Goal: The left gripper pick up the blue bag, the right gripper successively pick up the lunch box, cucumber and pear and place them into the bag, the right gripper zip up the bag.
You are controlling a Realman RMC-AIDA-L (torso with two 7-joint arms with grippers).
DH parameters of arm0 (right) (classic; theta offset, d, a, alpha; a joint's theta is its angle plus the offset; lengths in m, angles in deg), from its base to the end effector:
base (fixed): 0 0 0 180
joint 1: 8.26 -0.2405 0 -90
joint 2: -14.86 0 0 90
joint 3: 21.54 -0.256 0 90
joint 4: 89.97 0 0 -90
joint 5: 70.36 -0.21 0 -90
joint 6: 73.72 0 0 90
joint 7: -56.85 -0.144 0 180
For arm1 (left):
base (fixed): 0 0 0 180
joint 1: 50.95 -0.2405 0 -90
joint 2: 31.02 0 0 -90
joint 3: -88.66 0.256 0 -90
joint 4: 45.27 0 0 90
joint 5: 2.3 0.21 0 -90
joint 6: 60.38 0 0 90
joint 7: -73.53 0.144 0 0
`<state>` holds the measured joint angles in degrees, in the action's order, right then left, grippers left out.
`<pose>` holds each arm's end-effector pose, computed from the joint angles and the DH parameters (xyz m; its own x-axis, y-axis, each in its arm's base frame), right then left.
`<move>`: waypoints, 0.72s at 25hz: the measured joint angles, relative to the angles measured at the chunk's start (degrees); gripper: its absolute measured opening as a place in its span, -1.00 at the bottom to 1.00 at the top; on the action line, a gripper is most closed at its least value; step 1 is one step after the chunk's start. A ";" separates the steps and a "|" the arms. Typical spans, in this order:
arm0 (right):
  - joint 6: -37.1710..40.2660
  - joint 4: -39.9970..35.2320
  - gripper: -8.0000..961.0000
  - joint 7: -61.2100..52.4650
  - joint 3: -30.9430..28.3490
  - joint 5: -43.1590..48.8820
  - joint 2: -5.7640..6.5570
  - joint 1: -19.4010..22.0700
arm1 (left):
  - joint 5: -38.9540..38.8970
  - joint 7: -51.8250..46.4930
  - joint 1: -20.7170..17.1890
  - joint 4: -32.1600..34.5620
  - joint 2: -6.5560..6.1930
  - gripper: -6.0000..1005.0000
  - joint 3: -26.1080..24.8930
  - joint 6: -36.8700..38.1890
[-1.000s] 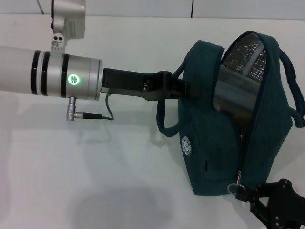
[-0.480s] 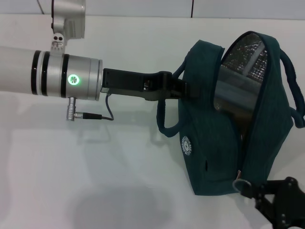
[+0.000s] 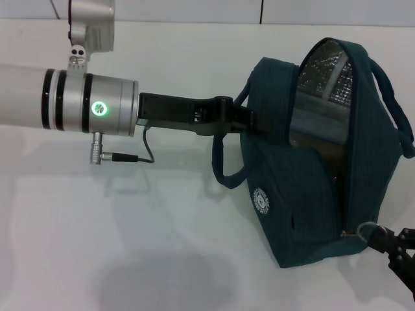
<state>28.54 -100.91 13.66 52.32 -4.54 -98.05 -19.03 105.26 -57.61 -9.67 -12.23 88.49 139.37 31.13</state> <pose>0.3207 0.1860 -0.0138 0.5830 -0.1761 -0.7932 -0.4780 -0.8637 -0.1595 -0.1783 0.3505 -0.0330 0.3293 0.9009 0.2826 0.7982 -0.4255 0.4263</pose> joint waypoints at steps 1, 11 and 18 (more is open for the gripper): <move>0.39 0.08 -0.96 -0.04 -0.05 -0.01 -0.04 -0.10 | -0.01 0.16 -0.09 -0.03 0.00 -0.75 0.00 -0.01; 2.85 0.34 -0.96 -0.12 -1.98 -0.09 -0.46 -0.26 | -1.44 1.53 -0.86 -0.08 -0.06 -0.74 0.32 0.04; 2.55 0.19 -0.96 -0.13 -2.55 -0.08 -1.08 -1.44 | -1.70 5.27 -1.19 -0.08 0.02 -0.73 0.35 0.66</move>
<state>31.09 -100.72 13.52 49.77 -4.62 -99.13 -20.47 103.56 -52.34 -10.86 -12.31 88.51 139.73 31.78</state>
